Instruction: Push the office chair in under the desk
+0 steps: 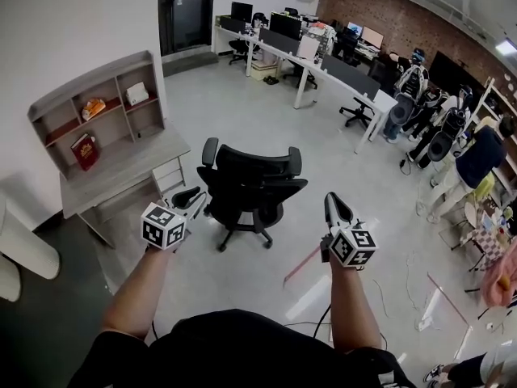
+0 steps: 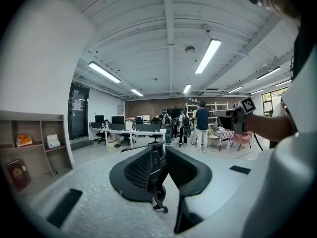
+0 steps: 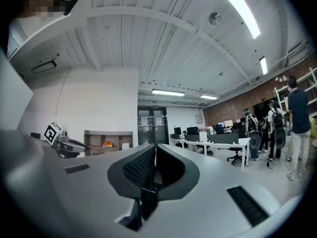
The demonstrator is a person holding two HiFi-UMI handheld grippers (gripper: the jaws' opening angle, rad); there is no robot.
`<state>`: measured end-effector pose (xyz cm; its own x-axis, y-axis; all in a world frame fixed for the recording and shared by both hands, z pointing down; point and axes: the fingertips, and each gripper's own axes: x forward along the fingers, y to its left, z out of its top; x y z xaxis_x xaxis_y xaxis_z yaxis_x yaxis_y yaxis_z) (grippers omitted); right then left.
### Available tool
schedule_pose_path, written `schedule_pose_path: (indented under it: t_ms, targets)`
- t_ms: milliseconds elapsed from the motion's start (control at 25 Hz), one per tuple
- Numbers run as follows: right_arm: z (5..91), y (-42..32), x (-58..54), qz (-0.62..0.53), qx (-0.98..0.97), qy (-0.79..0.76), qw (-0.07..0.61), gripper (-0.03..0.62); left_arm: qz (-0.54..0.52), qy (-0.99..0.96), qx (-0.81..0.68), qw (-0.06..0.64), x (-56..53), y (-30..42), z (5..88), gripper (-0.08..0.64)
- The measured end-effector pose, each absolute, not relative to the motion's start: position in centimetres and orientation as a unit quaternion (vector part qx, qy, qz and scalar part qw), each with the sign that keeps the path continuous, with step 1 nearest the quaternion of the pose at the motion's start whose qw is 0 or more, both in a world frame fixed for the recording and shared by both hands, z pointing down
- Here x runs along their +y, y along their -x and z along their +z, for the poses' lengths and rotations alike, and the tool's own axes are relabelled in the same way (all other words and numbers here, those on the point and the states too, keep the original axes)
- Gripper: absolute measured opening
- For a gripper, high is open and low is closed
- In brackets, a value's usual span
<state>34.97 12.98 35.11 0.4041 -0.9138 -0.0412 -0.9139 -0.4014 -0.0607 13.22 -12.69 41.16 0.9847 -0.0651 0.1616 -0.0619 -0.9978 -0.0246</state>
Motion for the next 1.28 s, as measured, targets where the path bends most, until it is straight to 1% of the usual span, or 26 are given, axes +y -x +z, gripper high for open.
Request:
schedule_pose_path:
  t_ms: [200, 640, 1120, 1280]
  targets:
    - [35.7, -36.4, 12.8, -0.003, 0.547, 0.836, 0.051, 0.015, -0.092, 0.995, 0.032, 0.013, -13.1, -14.6, 41.7, 0.091]
    - [36.0, -39.7, 9.2, -0.011, 0.537, 0.843, 0.035, 0.015, -0.094, 0.995, 0.024, 0.013, -16.6, -19.0, 42.6, 0.091]
    - [36.4, -42.8, -0.5, -0.022, 0.524, 0.851, 0.026, 0.017, -0.077, 0.997, 0.015, 0.003, -26.8, -22.7, 42.7, 0.091]
    - [35.8, -42.8, -4.3, -0.018, 0.53, 0.847, 0.016, 0.017, -0.073, 0.997, 0.028, -0.02, -31.3, -23.4, 43.3, 0.091]
